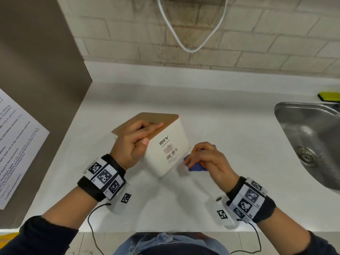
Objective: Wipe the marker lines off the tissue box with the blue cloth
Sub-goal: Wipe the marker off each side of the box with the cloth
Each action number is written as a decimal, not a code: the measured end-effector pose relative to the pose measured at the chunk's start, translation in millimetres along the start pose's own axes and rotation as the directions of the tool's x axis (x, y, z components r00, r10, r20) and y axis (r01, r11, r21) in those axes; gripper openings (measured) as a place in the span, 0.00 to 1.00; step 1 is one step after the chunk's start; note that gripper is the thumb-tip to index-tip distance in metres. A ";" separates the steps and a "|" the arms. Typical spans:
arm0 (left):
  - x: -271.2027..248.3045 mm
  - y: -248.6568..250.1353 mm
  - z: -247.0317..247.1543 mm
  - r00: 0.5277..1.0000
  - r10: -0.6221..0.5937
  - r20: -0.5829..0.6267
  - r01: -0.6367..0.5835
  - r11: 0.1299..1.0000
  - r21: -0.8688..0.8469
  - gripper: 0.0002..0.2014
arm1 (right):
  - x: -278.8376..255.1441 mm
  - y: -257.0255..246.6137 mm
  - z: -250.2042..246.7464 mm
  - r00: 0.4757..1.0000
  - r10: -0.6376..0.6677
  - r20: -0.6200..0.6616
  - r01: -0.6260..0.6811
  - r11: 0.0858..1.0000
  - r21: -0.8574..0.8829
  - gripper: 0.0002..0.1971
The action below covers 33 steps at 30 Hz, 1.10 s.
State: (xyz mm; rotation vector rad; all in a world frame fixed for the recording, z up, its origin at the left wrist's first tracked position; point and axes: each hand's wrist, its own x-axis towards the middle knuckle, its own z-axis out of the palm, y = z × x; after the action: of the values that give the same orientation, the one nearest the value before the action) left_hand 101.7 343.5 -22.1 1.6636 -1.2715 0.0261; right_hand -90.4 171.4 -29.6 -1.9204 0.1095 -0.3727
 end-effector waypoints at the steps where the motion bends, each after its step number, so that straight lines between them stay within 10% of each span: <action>1: 0.5 -0.1 -0.3 1.000 -0.001 -0.004 0.001 1.000 0.002 0.34 | -1.2 2.0 -5.6 0.997 0.019 -0.079 -0.014 0.998 0.060 0.18; 5: 5.6 -2.2 -0.4 0.999 -0.016 -0.037 0.016 1.000 0.005 0.32 | 15.5 -30.7 -5.9 0.962 -0.042 -0.271 0.128 0.943 0.308 0.17; 9: 6.7 -7.9 0.5 0.994 -0.048 -0.102 0.040 0.996 -0.084 0.25 | 51.1 -53.6 29.6 0.913 -0.248 -0.323 0.300 0.946 0.124 0.17; 14: 11.6 -1.3 1.6 0.952 -0.184 -0.245 0.133 0.968 -0.211 0.28 | 72.6 -51.7 67.0 0.913 -0.197 -0.357 0.261 0.955 0.141 0.17; 24: 3.4 -7.6 -1.2 0.961 -0.155 -0.231 0.121 0.981 -0.155 0.34 | 66.5 -52.7 55.1 0.921 -0.377 0.099 0.375 0.926 0.041 0.18; 28: -1.7 -9.9 3.4 0.981 -0.046 -0.187 0.033 0.997 -0.074 0.36 | 34.9 -18.3 34.7 0.942 -0.235 0.239 0.276 0.948 -0.157 0.20; 33: -1.9 -8.9 2.1 0.987 0.013 -0.161 -0.024 0.998 -0.061 0.36 | 9.3 2.4 3.6 1.000 -0.029 -0.007 0.026 0.964 -0.263 0.19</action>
State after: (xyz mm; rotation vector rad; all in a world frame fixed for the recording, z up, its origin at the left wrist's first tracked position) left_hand 106.4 342.9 -30.2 1.5634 -1.1543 0.1280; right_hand -80.2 171.4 -31.1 -2.1847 0.1456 -0.4028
